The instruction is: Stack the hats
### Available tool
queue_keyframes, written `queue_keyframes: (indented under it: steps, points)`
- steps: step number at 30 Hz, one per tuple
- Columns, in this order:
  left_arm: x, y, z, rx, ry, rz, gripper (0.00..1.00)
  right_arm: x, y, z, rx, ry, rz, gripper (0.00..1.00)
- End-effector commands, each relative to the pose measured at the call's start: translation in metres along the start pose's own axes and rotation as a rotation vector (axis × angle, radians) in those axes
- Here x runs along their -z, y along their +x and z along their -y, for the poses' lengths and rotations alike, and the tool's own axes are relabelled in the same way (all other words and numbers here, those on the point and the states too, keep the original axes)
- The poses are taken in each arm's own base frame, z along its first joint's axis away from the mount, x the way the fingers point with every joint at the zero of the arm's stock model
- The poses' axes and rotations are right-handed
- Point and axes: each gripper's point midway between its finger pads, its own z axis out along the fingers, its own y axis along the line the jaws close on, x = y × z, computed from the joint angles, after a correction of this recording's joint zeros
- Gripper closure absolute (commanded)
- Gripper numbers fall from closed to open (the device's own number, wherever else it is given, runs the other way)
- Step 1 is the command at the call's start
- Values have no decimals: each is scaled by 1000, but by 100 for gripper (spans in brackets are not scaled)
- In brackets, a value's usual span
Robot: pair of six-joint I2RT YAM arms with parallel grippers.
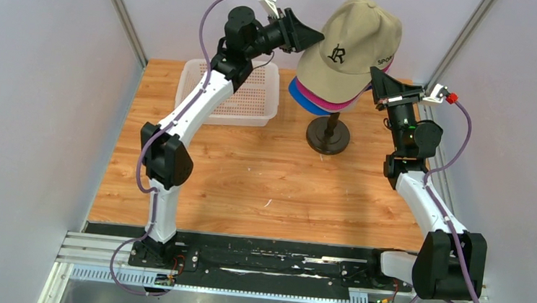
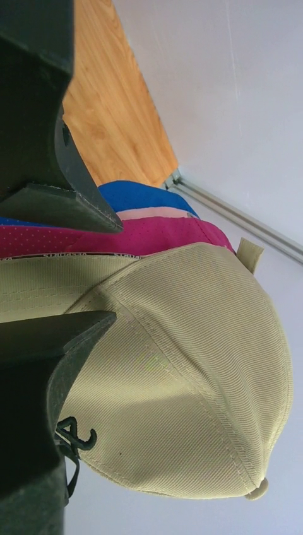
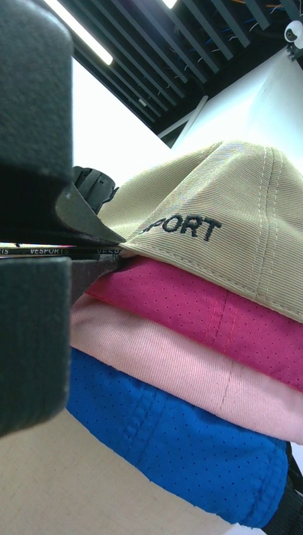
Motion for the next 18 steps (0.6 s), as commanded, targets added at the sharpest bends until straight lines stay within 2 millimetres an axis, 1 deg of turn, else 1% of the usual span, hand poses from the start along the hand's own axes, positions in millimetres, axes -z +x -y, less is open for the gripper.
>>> queue_keyframes:
  steps: [1,7,13,18]
  points:
    - [-3,-7,6,12,41,14,47,2,13,18,3,63,-35,100]
    - [-4,0,-2,27,23,2,48,5,14,24,7,89,-31,100]
    - [-5,8,-11,35,4,-18,48,8,15,37,5,132,-30,99]
    - [-5,11,-14,36,-7,-21,48,14,14,54,-1,218,-16,99]
